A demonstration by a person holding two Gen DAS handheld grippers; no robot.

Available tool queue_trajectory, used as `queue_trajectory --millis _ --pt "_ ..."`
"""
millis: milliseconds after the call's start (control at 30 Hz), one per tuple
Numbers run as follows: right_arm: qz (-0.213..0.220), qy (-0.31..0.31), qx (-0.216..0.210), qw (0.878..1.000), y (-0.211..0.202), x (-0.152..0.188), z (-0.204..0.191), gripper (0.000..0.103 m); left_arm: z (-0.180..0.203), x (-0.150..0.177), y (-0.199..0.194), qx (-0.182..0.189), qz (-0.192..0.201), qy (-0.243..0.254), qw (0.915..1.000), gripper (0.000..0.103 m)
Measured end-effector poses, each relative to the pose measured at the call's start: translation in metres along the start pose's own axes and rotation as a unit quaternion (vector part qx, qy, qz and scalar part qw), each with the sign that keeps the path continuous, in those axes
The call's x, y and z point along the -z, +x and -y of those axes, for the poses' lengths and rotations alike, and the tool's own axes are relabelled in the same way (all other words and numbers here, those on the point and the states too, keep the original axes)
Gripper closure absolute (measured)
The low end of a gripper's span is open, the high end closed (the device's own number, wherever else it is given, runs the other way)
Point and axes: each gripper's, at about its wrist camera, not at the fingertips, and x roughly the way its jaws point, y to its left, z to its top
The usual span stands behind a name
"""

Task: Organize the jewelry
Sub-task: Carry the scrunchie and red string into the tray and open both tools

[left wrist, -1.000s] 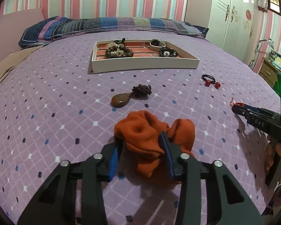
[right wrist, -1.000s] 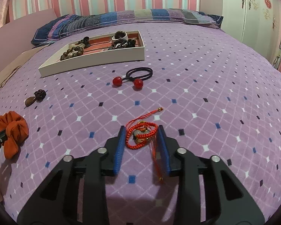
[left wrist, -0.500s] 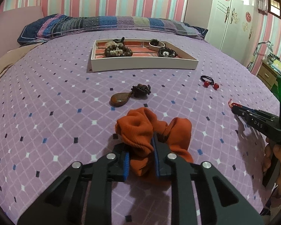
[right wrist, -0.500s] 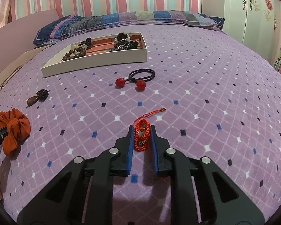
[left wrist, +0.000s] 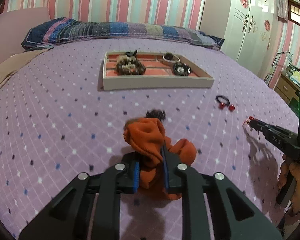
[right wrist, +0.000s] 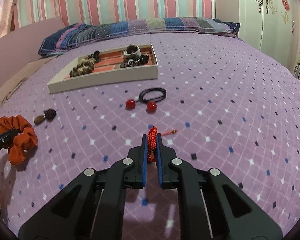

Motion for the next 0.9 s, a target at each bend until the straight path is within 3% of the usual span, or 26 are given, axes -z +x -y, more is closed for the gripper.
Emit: queue_trajectory --millis 233,533,767,900 --pt "0.024 0.003 -0.017 1.000 0.001 -0.035 -0.006 0.094 0.001 -0.044 0.001 -0.001 0.024 0.003 0.9997 0.085" --pt "0.057 -0.032 -0.024 0.998 0.021 -0.107 -0.028 0.094 -0.003 -0.108 0.024 -0.013 0.046 0.012 0.9988 0.085" --pt "0.043 -0.048 -0.018 0.998 0.067 -0.156 -0.040 0.094 -0.019 -0.165 0.062 -0.020 0.043 -0.002 0.9989 0.085" --pt "0.027 -0.048 -0.014 0.998 0.101 -0.174 -0.042 0.094 -0.023 -0.181 0.089 -0.026 0.033 -0.003 0.9991 0.085"
